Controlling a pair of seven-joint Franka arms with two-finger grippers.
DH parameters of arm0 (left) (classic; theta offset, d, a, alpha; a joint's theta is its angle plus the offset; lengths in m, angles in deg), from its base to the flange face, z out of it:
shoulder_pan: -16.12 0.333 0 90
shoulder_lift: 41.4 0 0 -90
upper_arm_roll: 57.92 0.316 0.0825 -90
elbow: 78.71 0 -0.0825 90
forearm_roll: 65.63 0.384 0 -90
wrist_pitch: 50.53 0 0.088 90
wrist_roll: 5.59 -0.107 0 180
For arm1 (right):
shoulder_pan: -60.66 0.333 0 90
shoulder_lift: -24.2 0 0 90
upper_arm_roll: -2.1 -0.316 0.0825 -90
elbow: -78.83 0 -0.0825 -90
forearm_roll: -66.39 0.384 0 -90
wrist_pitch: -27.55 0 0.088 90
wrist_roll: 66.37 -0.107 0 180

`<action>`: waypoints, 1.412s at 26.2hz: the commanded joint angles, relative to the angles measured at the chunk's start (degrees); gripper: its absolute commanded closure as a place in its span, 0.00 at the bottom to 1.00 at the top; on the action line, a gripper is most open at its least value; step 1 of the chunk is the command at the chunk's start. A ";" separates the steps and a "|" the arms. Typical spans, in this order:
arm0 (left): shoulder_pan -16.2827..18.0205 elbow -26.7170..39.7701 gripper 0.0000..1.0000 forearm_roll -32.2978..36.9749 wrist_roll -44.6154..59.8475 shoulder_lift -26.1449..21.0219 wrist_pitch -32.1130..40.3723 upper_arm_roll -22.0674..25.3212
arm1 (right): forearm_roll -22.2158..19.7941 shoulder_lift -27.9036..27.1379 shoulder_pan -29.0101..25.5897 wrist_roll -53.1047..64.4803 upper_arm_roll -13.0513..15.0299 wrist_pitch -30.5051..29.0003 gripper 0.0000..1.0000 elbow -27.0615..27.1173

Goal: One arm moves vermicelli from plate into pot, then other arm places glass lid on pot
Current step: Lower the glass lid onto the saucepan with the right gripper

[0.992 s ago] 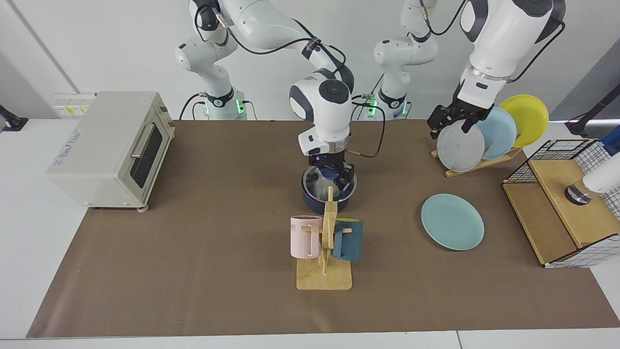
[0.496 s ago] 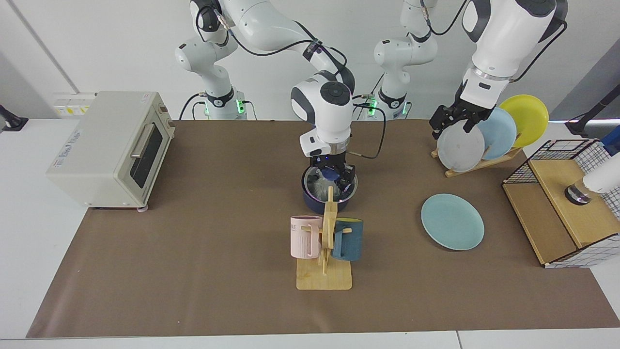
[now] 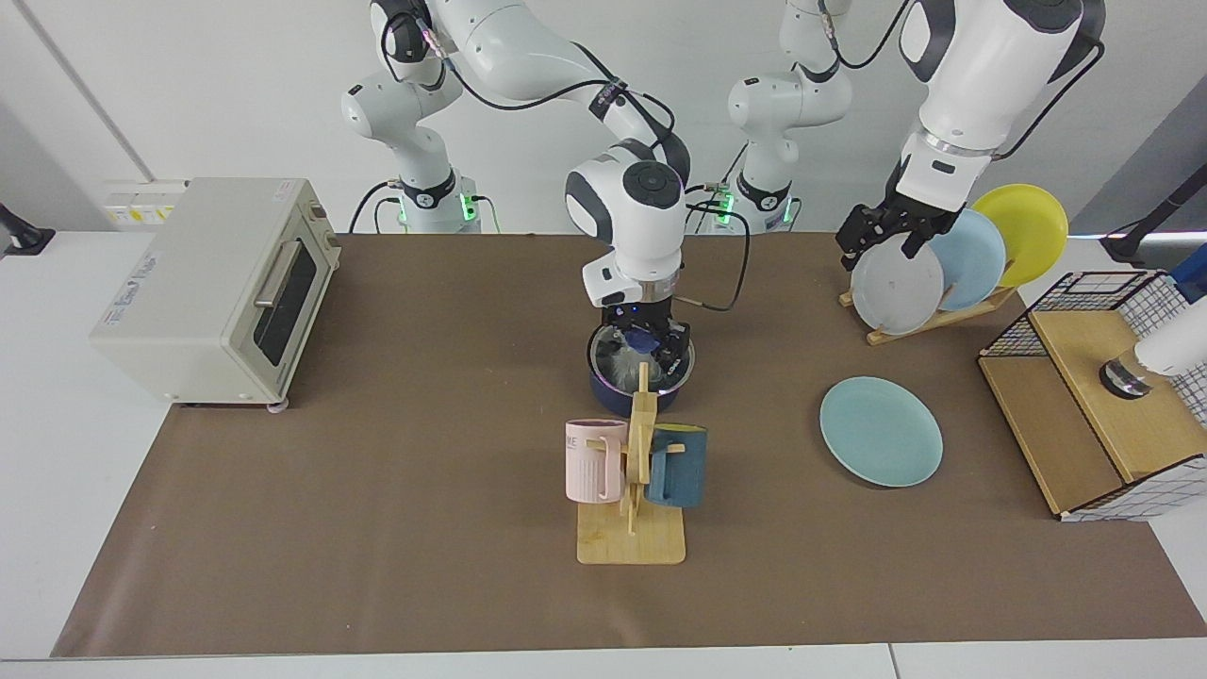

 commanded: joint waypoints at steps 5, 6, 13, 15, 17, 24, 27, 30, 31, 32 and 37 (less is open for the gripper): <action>0.22 1.14 0.00 0.18 0.62 1.33 0.61 -0.05 | -0.12 0.32 -0.29 0.52 -0.30 2.78 0.75 -0.12; 0.22 1.14 0.00 0.18 0.53 1.33 0.61 -0.06 | -0.12 0.32 -0.29 0.52 -0.30 2.96 0.75 -0.12; 0.22 1.14 0.00 0.18 0.53 1.33 0.61 -0.05 | -0.03 0.49 -0.11 1.49 -0.30 4.19 0.75 -0.12; 0.22 1.14 0.00 0.18 0.53 1.33 0.61 0.03 | 0.05 0.49 -0.20 1.58 -0.30 4.19 0.75 -0.03; 0.22 1.14 0.00 0.18 0.62 1.33 0.61 -0.05 | 0.49 0.49 -0.29 1.58 -0.30 4.11 0.74 -0.03; 0.22 1.14 0.00 0.18 0.62 1.33 0.61 0.03 | 1.20 0.41 -0.64 1.49 -0.30 4.37 0.00 0.23; 0.22 1.14 0.00 0.18 0.53 1.33 0.61 -0.05 | 0.85 0.41 -0.55 1.49 -0.30 5.33 0.00 0.41; 0.22 1.14 0.00 0.18 0.62 1.33 0.61 -0.05 | 0.85 0.49 -0.90 1.49 -0.30 5.86 0.00 0.58; 0.22 1.14 0.00 0.18 0.62 1.33 0.61 0.03 | 0.85 0.58 -0.90 1.49 -0.21 5.95 0.00 0.58; 0.22 1.14 0.00 0.18 0.62 1.33 0.61 -0.05 | 0.85 0.67 -0.90 1.49 -0.21 6.47 0.00 0.67; 0.22 1.14 0.00 0.18 0.62 1.33 0.61 -0.06 | 0.76 0.85 -0.90 1.49 0.14 9.55 0.00 2.86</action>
